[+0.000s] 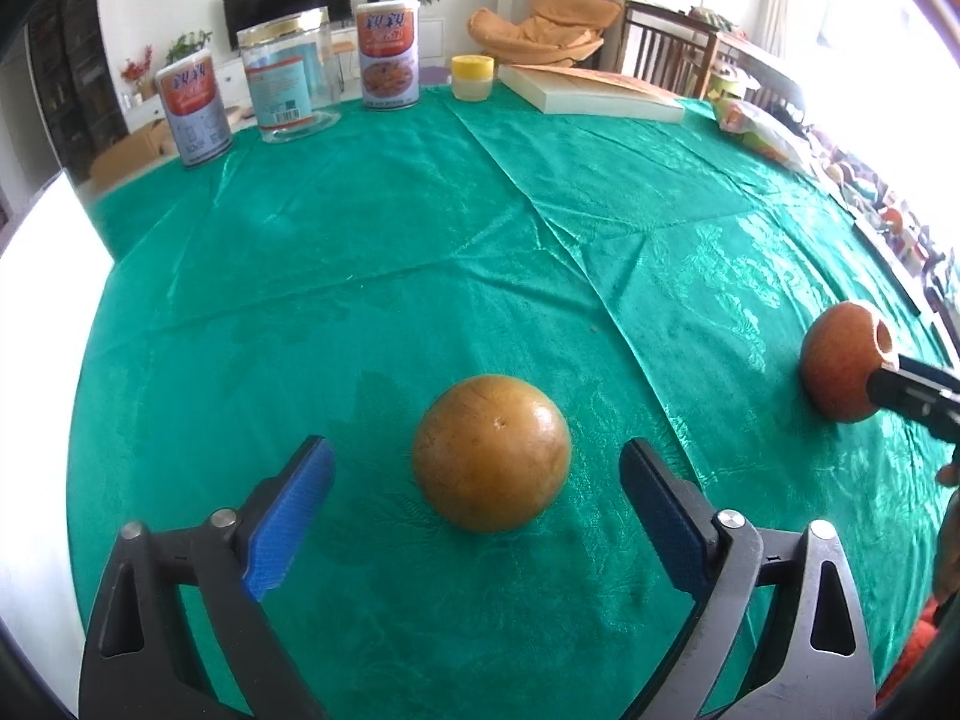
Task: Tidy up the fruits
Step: 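Grasp the large yellow-brown fruit with the left tool while the right tool lifts the apple, then lower the large fruit and red apple into the white box and open both tools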
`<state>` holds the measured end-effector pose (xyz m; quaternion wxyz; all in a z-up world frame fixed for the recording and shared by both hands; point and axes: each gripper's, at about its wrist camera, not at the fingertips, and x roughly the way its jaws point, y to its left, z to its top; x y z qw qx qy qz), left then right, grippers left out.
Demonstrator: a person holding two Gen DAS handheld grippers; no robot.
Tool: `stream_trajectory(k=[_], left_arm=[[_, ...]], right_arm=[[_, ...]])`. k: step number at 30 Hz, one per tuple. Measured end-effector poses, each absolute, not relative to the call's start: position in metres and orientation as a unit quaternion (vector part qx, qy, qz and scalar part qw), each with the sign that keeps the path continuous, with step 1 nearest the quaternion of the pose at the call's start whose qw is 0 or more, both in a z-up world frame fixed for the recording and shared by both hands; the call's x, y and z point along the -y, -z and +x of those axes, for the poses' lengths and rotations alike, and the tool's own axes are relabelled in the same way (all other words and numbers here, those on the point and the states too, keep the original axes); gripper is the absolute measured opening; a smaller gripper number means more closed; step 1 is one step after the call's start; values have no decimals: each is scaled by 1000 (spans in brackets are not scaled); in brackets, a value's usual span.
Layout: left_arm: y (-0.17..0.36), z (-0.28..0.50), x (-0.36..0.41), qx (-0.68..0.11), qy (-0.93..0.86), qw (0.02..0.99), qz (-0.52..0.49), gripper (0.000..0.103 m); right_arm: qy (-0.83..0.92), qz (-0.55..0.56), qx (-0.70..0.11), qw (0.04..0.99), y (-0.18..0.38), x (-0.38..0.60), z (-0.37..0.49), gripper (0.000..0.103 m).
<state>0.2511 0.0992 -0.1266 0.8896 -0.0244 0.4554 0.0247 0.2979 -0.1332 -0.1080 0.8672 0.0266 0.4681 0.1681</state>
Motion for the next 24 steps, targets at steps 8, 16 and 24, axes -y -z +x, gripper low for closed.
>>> stream_trajectory(k=[8, 16, 24], left_arm=[[119, 234, -104, -469, -27, 881, -47, 50], [13, 126, -147, -408, 48, 889, -203, 50], [-60, 20, -277, -347, -80, 908, -219, 50]], right_arm=[[-153, -94, -551, 815, 116, 85, 320, 69], [-263, -34, -521, 811, 59, 28, 262, 69], [-460, -68, -455, 759, -32, -153, 174, 69]])
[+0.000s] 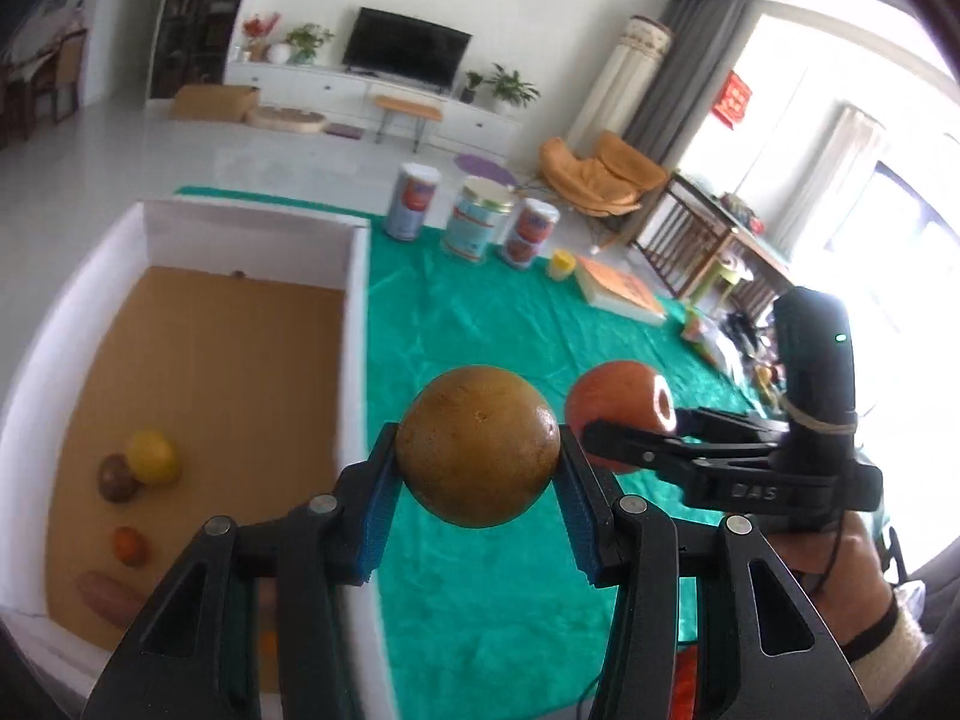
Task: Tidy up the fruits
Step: 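Lower the large fruit and red apple into the white box and open both tools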
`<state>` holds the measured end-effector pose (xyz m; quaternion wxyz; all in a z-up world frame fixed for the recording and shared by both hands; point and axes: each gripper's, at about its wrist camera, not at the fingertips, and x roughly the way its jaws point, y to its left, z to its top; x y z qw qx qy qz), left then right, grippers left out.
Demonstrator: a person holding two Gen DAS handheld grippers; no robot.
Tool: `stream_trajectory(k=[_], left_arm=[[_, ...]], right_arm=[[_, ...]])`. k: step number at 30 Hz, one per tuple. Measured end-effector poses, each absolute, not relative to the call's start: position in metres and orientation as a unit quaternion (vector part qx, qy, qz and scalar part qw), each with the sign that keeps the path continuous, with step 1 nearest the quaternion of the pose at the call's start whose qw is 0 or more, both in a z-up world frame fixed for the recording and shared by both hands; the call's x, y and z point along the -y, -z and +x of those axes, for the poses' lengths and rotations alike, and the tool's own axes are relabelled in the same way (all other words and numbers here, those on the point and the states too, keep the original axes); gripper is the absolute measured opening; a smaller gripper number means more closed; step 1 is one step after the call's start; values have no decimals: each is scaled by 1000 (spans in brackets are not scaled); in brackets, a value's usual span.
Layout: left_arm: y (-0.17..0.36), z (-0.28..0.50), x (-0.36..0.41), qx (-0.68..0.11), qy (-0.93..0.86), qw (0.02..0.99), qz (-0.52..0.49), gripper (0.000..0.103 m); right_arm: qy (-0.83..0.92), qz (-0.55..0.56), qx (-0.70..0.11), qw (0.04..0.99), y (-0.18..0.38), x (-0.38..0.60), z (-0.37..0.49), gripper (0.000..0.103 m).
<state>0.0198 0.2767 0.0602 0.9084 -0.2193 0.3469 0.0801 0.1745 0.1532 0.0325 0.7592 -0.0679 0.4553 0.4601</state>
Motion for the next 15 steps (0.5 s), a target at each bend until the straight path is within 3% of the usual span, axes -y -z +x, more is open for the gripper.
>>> stream_trajectory(k=[9, 15], left_arm=[[80, 35, -378, -511, -199, 791, -273, 50], [97, 30, -392, -527, -211, 767, -300, 51]], right_arm=[[-508, -182, -456, 708, -5, -325, 131, 69], [-486, -243, -475, 692, 38, -373, 128, 69]])
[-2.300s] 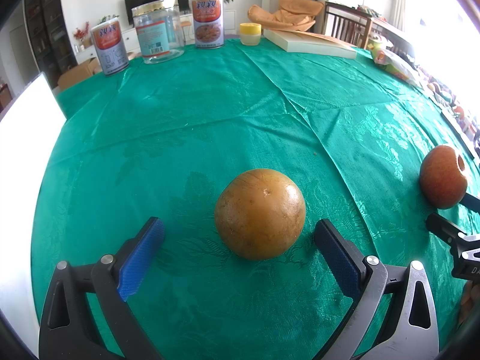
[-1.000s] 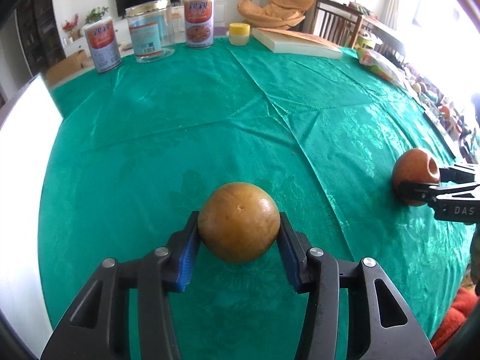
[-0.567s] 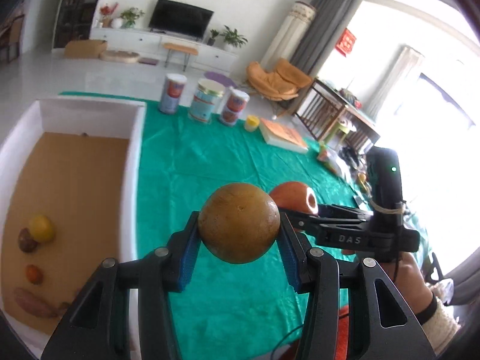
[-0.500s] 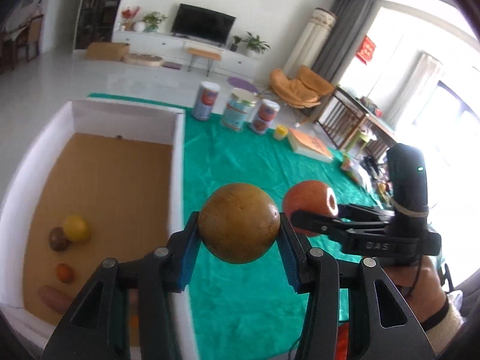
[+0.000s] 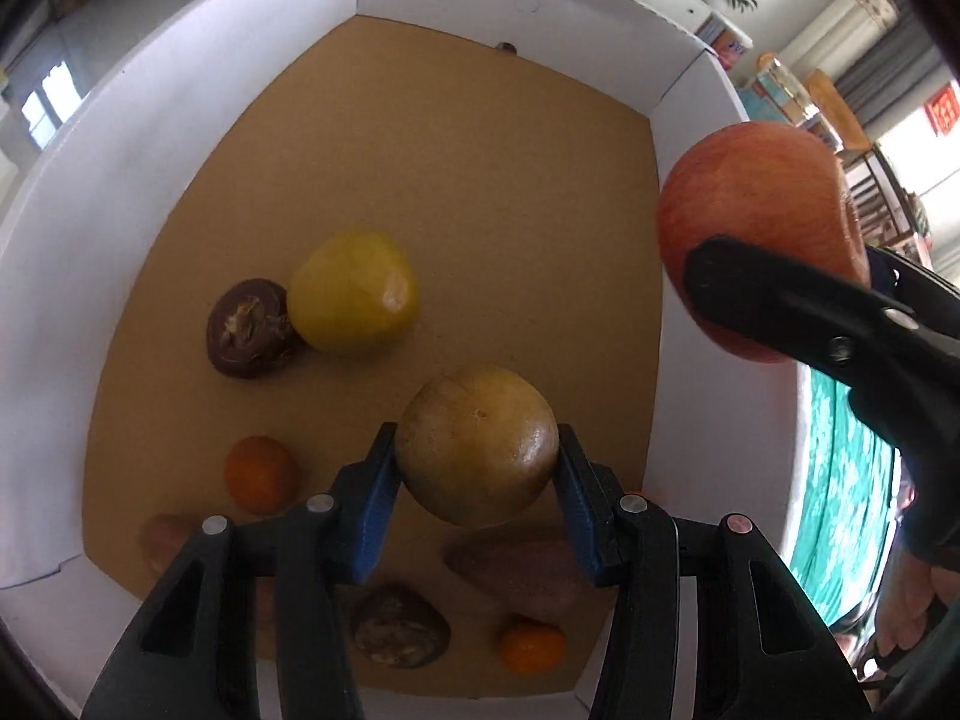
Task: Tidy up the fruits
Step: 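Lower the large fruit and red apple into the white box and open both tools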
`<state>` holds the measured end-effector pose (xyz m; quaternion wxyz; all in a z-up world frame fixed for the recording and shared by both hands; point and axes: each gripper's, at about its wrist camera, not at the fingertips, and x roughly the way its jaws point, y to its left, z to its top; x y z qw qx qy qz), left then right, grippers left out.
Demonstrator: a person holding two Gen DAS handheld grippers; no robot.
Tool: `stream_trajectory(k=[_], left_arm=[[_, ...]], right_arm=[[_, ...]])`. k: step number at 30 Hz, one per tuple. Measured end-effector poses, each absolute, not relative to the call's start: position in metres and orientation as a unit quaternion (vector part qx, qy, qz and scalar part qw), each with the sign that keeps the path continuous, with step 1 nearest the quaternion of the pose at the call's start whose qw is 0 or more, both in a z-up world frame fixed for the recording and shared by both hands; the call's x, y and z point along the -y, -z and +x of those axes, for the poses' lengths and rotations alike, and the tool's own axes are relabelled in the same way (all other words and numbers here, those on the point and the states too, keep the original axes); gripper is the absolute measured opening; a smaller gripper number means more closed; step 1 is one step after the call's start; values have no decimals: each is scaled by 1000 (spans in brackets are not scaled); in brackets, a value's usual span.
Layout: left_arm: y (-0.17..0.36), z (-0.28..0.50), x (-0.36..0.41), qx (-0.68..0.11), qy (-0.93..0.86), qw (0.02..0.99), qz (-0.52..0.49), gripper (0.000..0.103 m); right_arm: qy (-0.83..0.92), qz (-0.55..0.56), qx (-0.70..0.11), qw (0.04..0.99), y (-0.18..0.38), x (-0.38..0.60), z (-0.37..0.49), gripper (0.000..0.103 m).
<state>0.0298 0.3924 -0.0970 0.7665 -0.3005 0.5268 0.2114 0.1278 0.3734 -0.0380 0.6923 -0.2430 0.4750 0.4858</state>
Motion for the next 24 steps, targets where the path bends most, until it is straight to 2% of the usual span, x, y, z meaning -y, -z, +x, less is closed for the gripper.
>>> stream_trajectory(k=[8, 11, 13, 15, 18, 21, 24], left_arm=[[84, 31, -394, -520, -228, 780, -264, 69], [68, 20, -390, -489, -258, 801, -229, 71], [53, 10, -384, -459, -272, 819, -213, 76], [34, -1, -376, -424, -291, 838, -186, 86], [4, -16, -358, -370, -321, 861, -137, 92], [-16, -26, -341, -338, -341, 871, -101, 94], [-23, -29, -336, -344, -333, 870, -117, 94]], right_arm=[[-464, -298, -492, 674, 74, -394, 128, 70], [-466, -279, -483, 687, 64, -386, 135, 70], [-466, -256, -479, 698, 50, -379, 140, 71], [-464, -240, -467, 713, 33, -369, 143, 81], [-456, -229, -445, 736, 8, -350, 140, 93], [-446, -226, -427, 754, -10, -327, 130, 95], [-434, -225, -412, 769, -22, -299, 114, 97]])
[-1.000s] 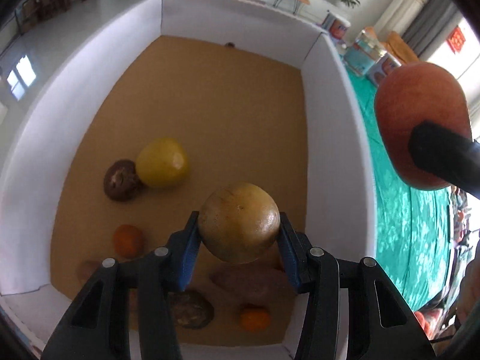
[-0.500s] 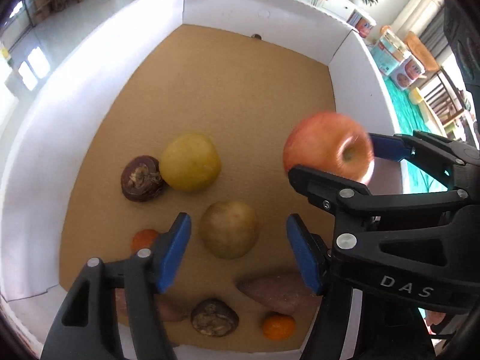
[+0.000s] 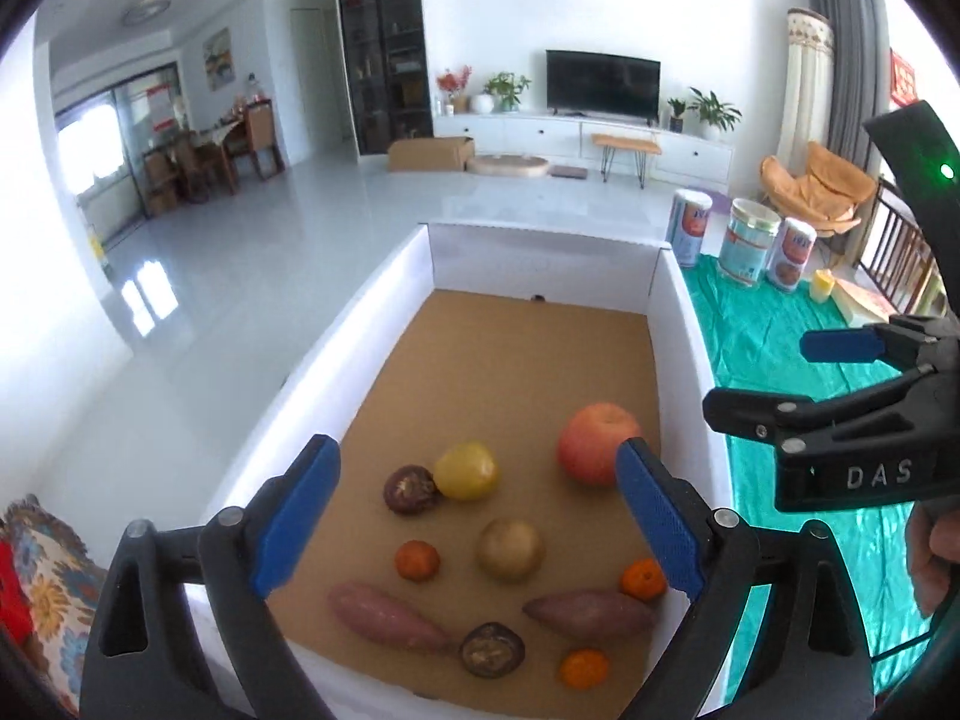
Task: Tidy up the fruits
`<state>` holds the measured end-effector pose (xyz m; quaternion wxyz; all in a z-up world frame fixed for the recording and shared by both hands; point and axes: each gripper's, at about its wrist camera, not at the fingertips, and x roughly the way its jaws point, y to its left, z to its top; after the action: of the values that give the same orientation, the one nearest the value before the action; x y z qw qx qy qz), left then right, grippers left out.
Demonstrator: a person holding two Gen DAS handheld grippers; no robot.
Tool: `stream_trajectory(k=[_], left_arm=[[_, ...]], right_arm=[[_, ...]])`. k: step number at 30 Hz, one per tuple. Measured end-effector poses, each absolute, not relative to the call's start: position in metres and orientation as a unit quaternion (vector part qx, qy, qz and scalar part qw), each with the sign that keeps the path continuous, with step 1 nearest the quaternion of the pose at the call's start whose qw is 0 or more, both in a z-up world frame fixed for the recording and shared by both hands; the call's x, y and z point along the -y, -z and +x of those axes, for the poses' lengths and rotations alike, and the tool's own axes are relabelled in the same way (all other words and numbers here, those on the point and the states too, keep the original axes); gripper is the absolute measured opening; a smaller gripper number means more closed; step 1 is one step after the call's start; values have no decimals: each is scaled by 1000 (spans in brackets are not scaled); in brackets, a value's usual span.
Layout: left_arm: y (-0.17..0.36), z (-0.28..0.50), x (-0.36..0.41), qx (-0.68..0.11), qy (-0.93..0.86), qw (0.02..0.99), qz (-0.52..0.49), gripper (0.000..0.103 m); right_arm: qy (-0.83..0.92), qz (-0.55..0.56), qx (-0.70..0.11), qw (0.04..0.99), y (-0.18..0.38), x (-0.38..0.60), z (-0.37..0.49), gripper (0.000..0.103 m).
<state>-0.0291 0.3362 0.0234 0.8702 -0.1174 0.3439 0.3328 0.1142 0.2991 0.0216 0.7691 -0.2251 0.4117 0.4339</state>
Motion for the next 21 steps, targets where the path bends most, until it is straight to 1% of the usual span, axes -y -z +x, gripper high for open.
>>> stream_trajectory(k=[4, 8, 10, 14, 16, 21], left_arm=[[-23, -40, -335, -361, -318, 862, -158, 94], [-28, -54, -325, -344, -361, 853, -152, 94], [-29, -59, -323, -335, -375, 852, -146, 94], [-28, -57, -322, -343, -372, 852, -136, 94], [-28, -58, -324, -344, -380, 848, -135, 94], [-26, -62, -332, -351, -396, 837, -137, 94]], right_arm=[[-422, -210, -410, 781, -23, -260, 93, 97], [-414, -191, -419, 785, -19, -241, 77, 97], [-411, -185, -415, 790, -21, -238, 70, 97], [-422, -168, -409, 792, -30, -239, 59, 98], [-426, -164, -407, 791, -33, -241, 54, 102], [-425, -158, -418, 787, -32, -246, 49, 103]])
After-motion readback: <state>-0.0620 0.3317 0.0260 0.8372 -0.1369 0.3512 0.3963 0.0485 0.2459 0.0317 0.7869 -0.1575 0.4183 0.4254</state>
